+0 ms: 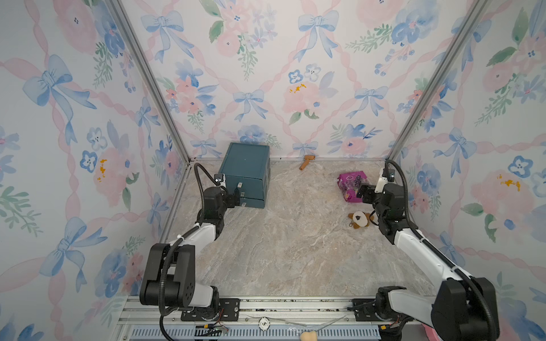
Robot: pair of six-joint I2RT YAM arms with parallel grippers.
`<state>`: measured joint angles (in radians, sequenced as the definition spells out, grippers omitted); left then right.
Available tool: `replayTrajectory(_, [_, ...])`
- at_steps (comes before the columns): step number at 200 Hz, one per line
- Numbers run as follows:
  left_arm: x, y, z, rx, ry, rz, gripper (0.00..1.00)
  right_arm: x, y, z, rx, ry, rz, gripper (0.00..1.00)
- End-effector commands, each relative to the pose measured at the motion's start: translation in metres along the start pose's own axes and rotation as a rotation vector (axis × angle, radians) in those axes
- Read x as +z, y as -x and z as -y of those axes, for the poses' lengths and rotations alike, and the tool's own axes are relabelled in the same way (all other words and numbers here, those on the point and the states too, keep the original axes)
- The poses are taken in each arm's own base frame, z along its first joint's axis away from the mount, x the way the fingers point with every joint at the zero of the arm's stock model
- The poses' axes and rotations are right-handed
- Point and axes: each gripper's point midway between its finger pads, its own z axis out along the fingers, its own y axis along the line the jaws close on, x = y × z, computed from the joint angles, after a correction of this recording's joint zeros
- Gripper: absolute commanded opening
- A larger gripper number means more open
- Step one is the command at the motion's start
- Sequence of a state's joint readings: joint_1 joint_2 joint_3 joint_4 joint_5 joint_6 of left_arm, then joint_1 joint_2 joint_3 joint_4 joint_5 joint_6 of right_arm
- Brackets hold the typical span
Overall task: Take the mice out of the drawer
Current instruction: Move the storage box to the center of the board.
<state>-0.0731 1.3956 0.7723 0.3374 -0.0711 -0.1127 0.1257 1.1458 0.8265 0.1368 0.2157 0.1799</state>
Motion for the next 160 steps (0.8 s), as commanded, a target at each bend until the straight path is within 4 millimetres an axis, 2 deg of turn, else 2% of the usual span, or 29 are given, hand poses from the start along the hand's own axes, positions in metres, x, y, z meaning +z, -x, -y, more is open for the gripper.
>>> replayTrajectory(1, [-0.026, 0.018, 0.029, -0.177, -0.09, -0.143, 0.98, -0.034, -0.032, -0.023, 0.126, 0.019, -0.247, 0.96])
replayTrajectory(26, [-0.056, 0.048, 0.053, -0.242, -0.143, -0.119, 0.98, -0.064, -0.026, -0.07, 0.285, 0.118, -0.242, 0.96])
replayTrajectory(31, [-0.063, 0.052, 0.055, -0.267, -0.152, -0.11, 0.98, -0.066, -0.026, -0.074, 0.324, 0.129, -0.241, 0.96])
replayTrajectory(48, [-0.083, 0.054, 0.061, -0.386, -0.197, -0.111, 0.98, -0.077, -0.033, -0.098, 0.492, 0.195, -0.267, 0.96])
replayTrajectory(62, [-0.098, 0.044, 0.064, -0.498, -0.214, -0.143, 0.98, -0.084, -0.04, -0.115, 0.583, 0.232, -0.312, 0.96])
replayTrajectory(76, [-0.112, 0.037, 0.07, -0.612, -0.239, -0.16, 0.98, -0.091, -0.042, -0.133, 0.61, 0.269, -0.344, 0.96])
replayTrajectory(96, [-0.131, 0.033, 0.083, -0.722, -0.271, -0.164, 0.98, -0.103, -0.032, -0.164, 0.611, 0.341, -0.355, 0.96])
replayTrajectory(113, [-0.144, 0.038, 0.093, -0.786, -0.292, -0.15, 0.98, -0.118, -0.011, -0.193, 0.518, 0.419, -0.316, 0.96])
replayTrajectory(126, [-0.154, 0.048, 0.101, -0.766, -0.306, -0.117, 0.98, -0.125, 0.002, -0.211, 0.479, 0.473, -0.283, 0.96])
replayTrajectory(137, [-0.161, 0.057, 0.104, -0.739, -0.307, -0.086, 0.98, -0.127, 0.01, -0.215, 0.498, 0.475, -0.284, 0.96])
replayTrajectory(152, [-0.161, 0.068, 0.113, -0.75, -0.365, -0.043, 0.98, -0.124, -0.003, -0.194, 0.501, 0.336, -0.331, 0.96])
replayTrajectory(160, [-0.16, 0.066, 0.12, -0.744, -0.41, -0.047, 0.98, -0.122, -0.004, -0.198, 0.502, 0.374, -0.323, 0.96])
